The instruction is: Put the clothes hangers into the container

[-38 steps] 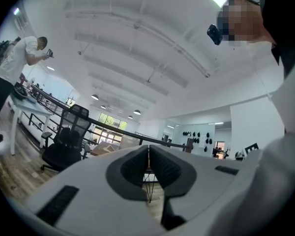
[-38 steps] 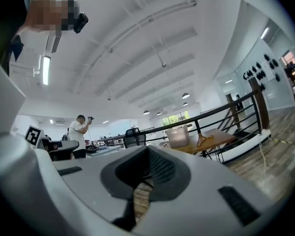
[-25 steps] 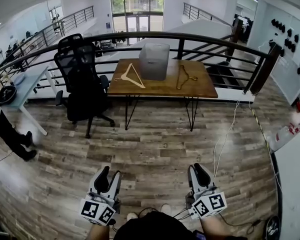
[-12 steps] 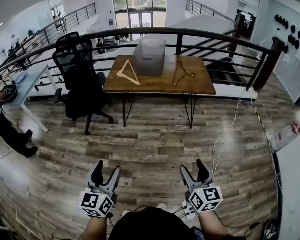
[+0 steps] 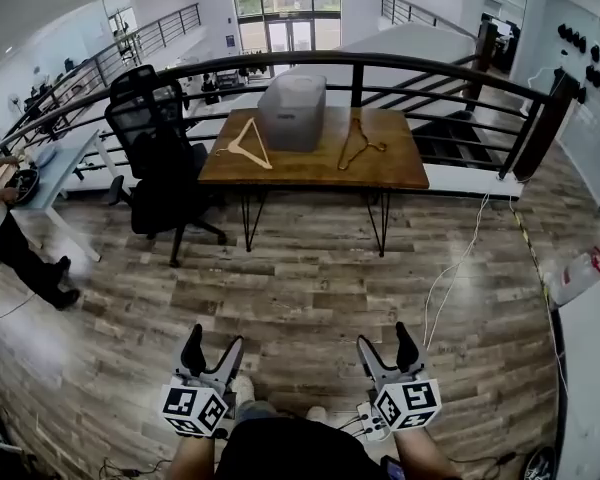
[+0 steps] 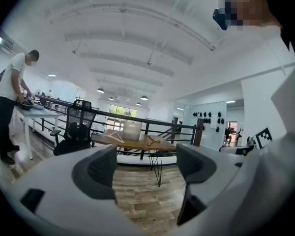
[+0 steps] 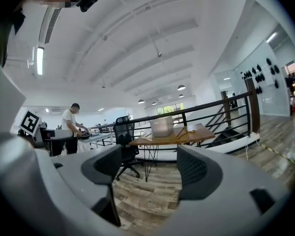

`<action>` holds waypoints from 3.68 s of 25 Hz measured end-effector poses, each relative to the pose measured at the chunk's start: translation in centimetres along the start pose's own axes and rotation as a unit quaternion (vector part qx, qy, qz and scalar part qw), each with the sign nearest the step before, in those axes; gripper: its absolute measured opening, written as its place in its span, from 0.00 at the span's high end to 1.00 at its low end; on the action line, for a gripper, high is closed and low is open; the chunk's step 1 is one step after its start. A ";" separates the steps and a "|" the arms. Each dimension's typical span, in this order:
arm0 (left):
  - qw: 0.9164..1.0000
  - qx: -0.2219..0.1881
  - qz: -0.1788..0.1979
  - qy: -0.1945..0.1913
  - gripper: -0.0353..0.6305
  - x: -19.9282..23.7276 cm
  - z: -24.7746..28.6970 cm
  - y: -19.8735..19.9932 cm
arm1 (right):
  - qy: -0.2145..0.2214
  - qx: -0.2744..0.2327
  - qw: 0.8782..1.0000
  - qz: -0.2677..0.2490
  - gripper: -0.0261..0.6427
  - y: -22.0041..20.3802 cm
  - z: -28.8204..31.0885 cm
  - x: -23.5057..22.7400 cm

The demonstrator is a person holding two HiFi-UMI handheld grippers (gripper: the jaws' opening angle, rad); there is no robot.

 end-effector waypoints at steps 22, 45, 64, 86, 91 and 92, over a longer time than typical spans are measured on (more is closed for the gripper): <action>0.999 -0.012 -0.018 -0.039 0.39 3.0 15.9 3.2 | -0.058 -0.004 0.998 -0.015 0.44 4.8 10.4 -6.2; 0.999 0.000 -0.031 -0.045 0.39 9.8 30.7 5.4 | -0.058 -0.004 0.998 -0.032 0.48 8.1 27.2 -10.8; 1.000 -0.007 -0.015 -0.009 0.39 2.5 46.5 8.6 | -0.035 -0.001 0.999 -0.028 0.52 12.5 38.0 -29.2; 1.000 0.007 -0.023 -0.010 0.39 2.4 58.1 9.0 | -0.015 0.080 0.997 -0.014 0.55 10.4 49.0 -36.0; 0.999 0.010 -0.018 -0.031 0.39 4.7 63.7 10.3 | -0.047 0.095 0.994 -0.006 0.56 10.4 53.9 -37.9; 0.999 0.010 -0.018 -0.034 0.39 5.3 64.8 10.5 | -0.056 0.100 0.993 -0.001 0.57 10.1 54.9 -38.5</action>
Point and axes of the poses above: the fingertips, and each gripper's own axes: z forward along the fingers, x to its left, y out of its top, the point moved 3 cm from there along -z, backward along the fingers, and after that the axes turned 14 degrees about y, right-handed, at the moved point
